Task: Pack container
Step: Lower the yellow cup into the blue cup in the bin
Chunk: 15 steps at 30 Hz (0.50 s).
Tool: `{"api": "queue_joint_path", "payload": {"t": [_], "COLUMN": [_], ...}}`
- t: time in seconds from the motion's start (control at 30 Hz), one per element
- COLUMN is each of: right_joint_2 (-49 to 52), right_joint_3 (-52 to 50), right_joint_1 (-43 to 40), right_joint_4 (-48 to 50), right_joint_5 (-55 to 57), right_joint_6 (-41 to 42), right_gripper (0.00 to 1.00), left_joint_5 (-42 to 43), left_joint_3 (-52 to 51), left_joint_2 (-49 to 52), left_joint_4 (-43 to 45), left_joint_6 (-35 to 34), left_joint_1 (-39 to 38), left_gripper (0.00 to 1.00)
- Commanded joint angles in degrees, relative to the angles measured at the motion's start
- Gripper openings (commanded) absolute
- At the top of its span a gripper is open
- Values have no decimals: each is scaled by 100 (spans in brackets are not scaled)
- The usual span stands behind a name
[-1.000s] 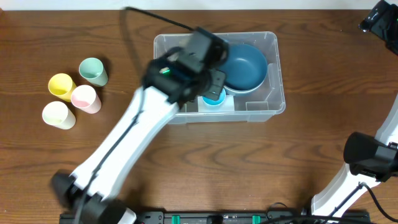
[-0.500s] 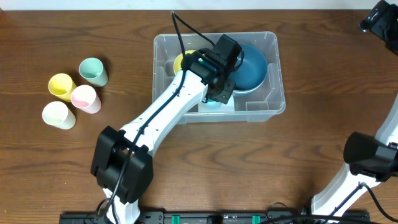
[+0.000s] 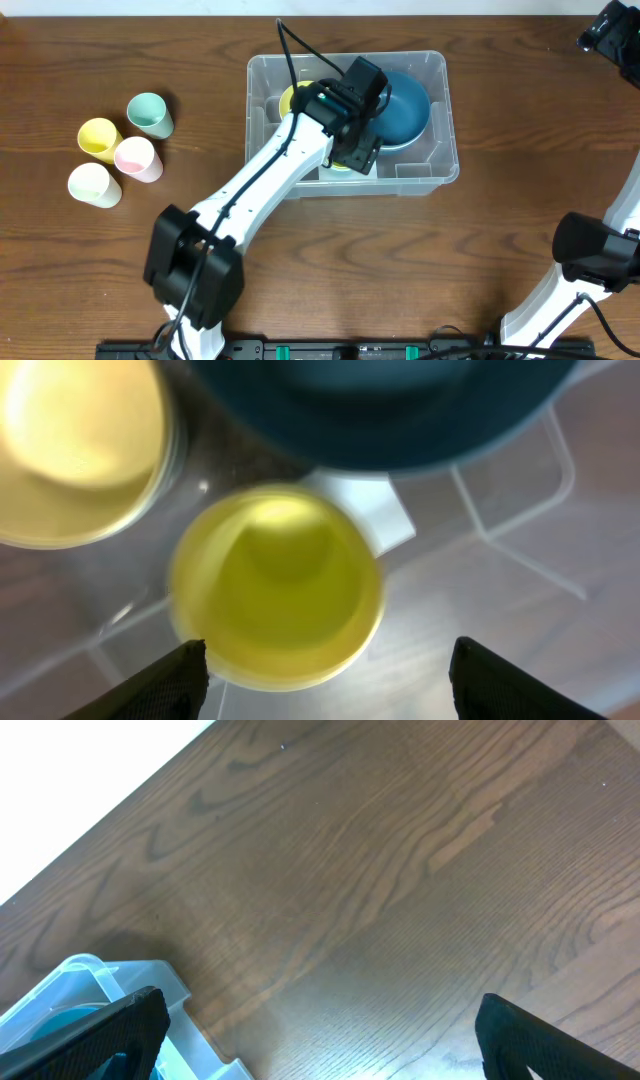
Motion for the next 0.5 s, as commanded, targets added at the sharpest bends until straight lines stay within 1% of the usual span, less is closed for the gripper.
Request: {"api": "queue_joint_path", "payload": {"t": [0.0,0.07,0.1,0.17,0.23,0.3,0.4,0.47], "right_joint_2": [63,63,63,63,63,63,63,63], "right_joint_3": [37,37,37,37,37,37,37,37], "right_joint_1": [-22,-22,-22,-22,-22,-22,-22,-22], "right_joint_4": [-4,-4,-4,-4,-4,-4,-4,-4], "right_joint_5": [13,13,13,13,13,13,13,13], "right_joint_6": [85,85,85,85,85,85,85,85], "right_gripper": [99,99,99,99,99,99,99,99], "left_joint_5": [-564,-1075,-1202,-1425,-1464,-1462,-1436,-1316], "left_joint_3": [439,487,487,485,485,483,444,442], "left_joint_2": [-916,-1419,-1602,-1991,-2186,-2197,-1939,-1681], "left_joint_4": [-197,-267,-271,-256,-208,-120,149,315], "left_joint_6": [-83,-240,-256,-256,-251,-256,-317,-313], "left_joint_1": [127,343,459,909,1504,2173,3115,3543], "left_gripper": [78,79,79,79,80,80,80,80]}}
